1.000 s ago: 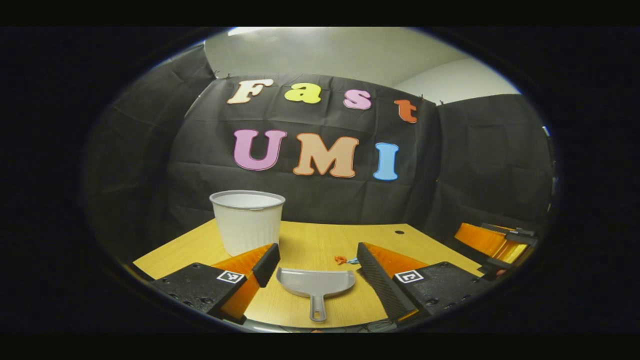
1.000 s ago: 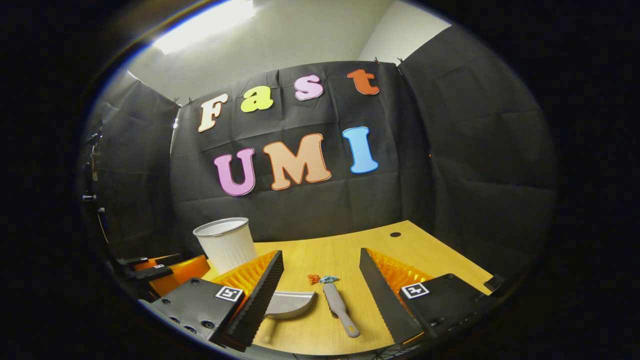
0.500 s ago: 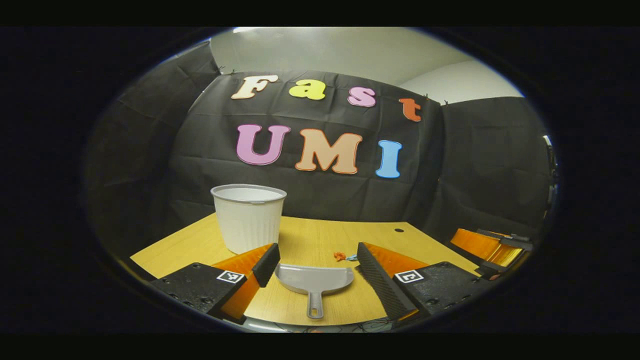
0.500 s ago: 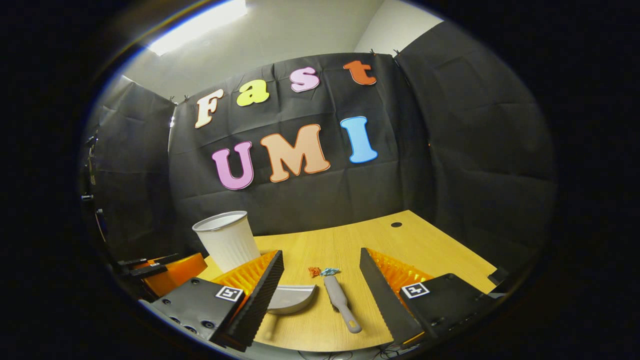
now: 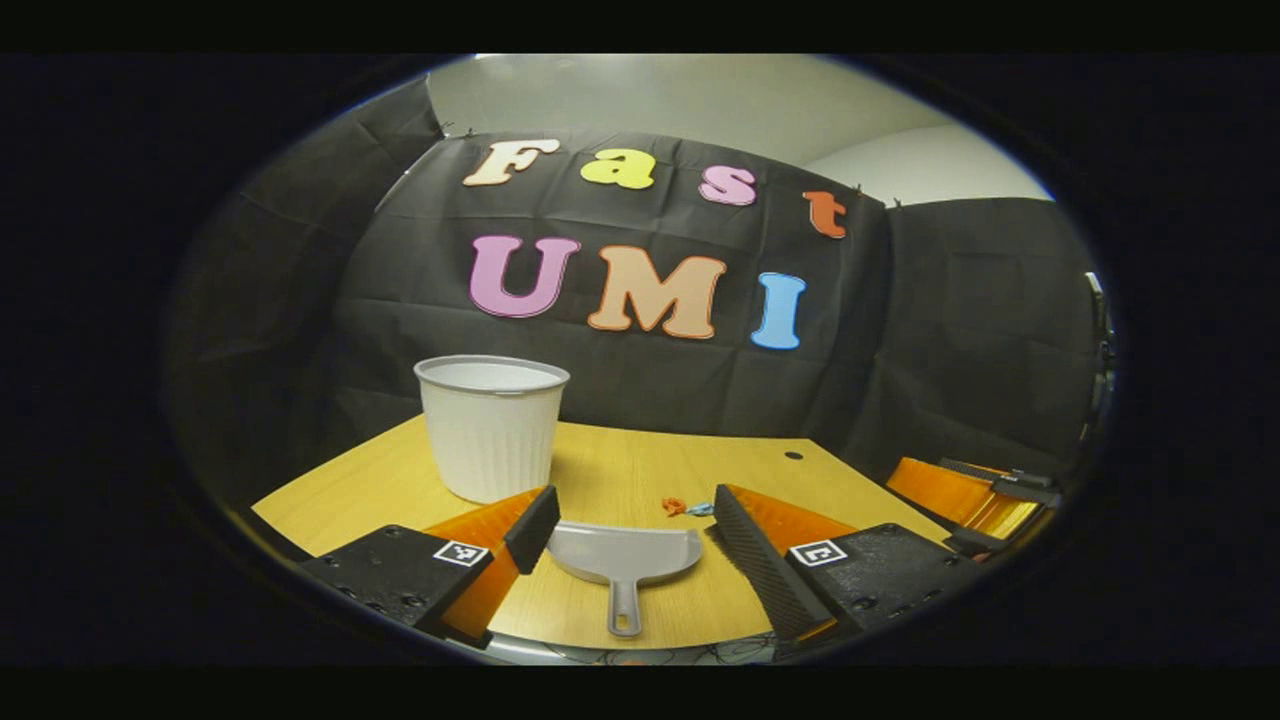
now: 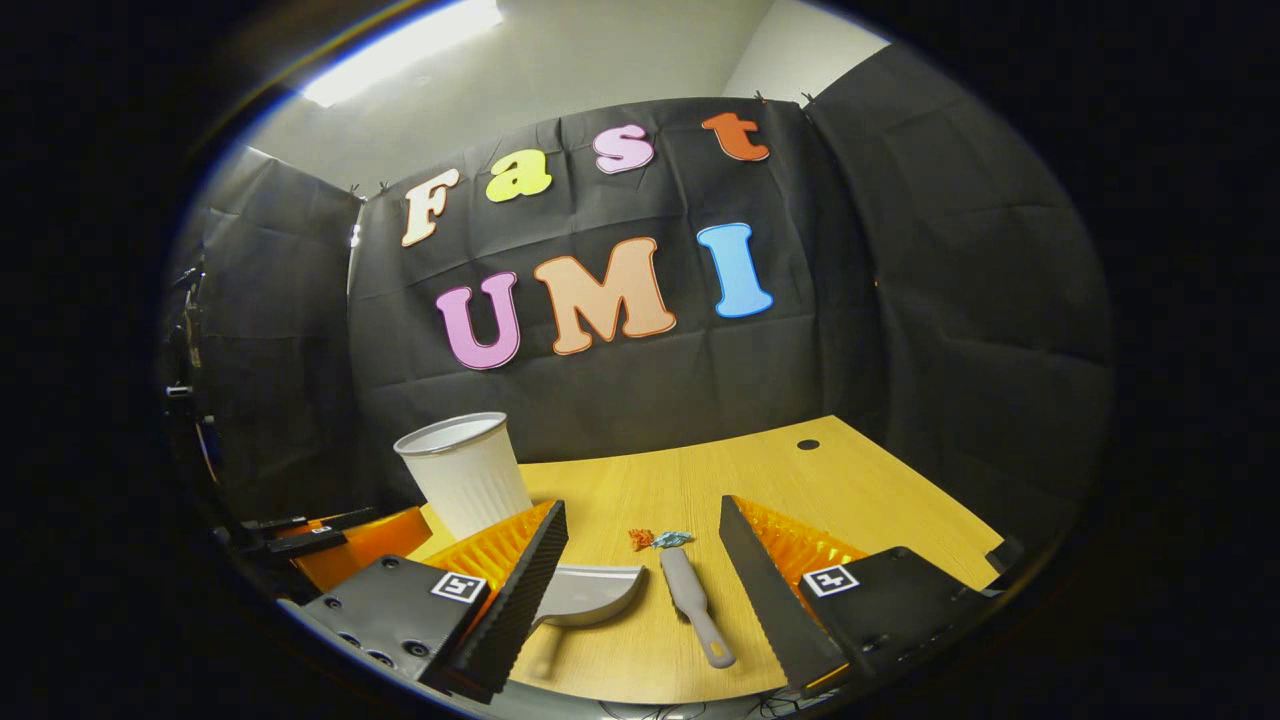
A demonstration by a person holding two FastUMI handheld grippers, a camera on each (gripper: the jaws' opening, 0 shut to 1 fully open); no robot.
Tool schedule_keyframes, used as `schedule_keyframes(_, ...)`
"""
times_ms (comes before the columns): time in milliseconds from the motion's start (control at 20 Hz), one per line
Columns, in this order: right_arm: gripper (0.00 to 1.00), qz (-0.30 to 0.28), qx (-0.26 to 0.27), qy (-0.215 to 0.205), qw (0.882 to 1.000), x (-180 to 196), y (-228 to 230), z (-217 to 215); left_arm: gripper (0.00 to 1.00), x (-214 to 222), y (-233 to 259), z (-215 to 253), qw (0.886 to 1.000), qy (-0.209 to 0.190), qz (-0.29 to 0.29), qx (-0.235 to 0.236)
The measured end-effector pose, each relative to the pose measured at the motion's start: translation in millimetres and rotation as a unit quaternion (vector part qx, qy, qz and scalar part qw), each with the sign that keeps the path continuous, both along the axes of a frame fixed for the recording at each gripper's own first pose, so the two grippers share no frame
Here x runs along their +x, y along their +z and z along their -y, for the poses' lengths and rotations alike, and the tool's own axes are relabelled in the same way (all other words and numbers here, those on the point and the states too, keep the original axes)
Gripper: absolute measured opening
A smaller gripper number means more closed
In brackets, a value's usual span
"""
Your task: Pick up the small broom and dustpan from the desktop, sweep the trash into the dustpan with the broom, and then empty the trash into the garbage bin.
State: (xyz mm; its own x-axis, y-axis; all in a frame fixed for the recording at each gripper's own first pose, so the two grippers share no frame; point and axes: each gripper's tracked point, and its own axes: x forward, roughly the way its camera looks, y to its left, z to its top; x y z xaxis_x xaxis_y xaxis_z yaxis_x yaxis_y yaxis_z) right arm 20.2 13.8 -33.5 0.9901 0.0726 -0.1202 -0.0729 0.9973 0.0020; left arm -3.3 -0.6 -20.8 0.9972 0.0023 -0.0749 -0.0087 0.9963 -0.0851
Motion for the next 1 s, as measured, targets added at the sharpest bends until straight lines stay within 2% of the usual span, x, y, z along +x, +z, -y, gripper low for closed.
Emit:
schedule_keyframes(800, 0.98, -0.019, 0.005, 0.001, 1.0, 12.2, -11.4, 3.0, 0.93, 9.1, -13.7, 1.3, 1.0, -0.002, -0.028, -0.004)
schedule_keyframes(1000, 0.98, -0.041, 0.002, -0.01, 0.999, 19.0, -24.1, 12.6, 0.93, 11.6, -40.4, 2.0, 0.997, -0.01, -0.072, 0.013)
